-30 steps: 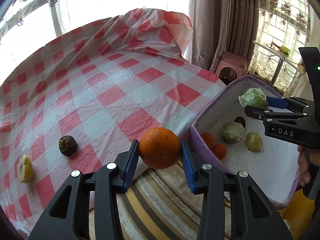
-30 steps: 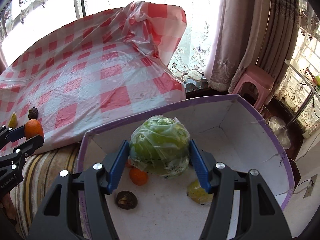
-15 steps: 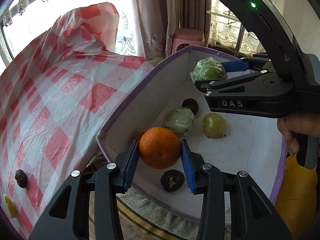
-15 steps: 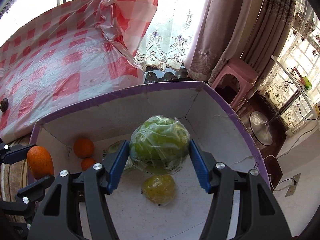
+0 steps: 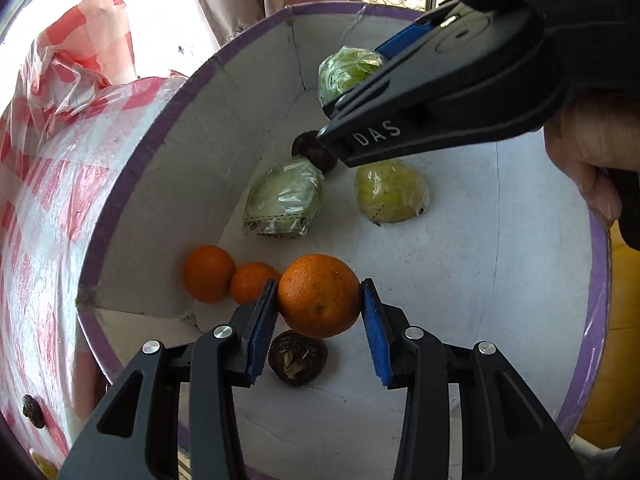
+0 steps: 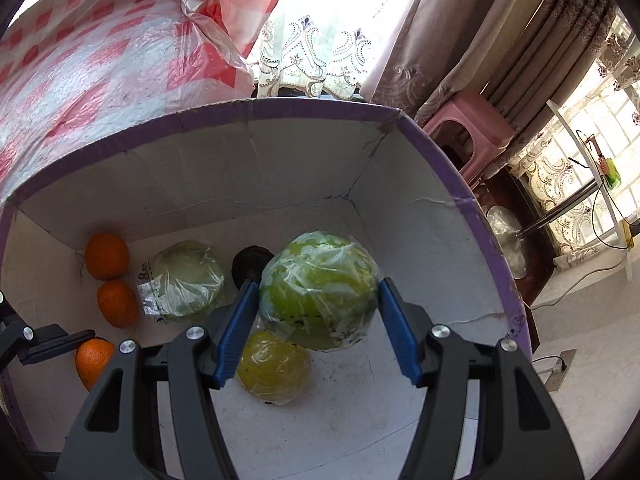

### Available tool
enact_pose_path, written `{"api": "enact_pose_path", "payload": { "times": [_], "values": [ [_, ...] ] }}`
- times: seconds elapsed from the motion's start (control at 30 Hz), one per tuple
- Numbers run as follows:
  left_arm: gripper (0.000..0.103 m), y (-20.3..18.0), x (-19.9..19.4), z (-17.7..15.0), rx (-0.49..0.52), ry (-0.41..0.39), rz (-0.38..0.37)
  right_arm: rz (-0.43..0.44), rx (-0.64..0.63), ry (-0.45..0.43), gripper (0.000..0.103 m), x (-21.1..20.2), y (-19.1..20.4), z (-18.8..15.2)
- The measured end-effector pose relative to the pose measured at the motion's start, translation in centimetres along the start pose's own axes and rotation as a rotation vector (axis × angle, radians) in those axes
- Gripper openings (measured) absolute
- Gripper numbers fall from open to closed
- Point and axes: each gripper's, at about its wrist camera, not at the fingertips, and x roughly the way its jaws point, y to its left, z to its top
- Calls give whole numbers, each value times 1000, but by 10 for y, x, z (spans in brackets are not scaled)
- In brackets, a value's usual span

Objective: Organize fruits
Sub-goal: 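Lower both fruits into the box and open both grippers to release them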

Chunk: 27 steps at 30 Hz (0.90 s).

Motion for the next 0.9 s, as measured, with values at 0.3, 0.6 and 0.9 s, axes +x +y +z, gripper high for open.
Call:
{"api": "enact_pose_path", "payload": {
  "times": [0.3,0.6,0.9],
  "values": [
    [39,-2,18,2,11,54,39,11,-33,67,55,21,8,3],
    [39,-9,28,12,35,80,72,5,-38,81,52,25,11,1],
    [40,-6,29,11,36,73,51,2,-37,70,53,22,14,-2]
  ]
}}
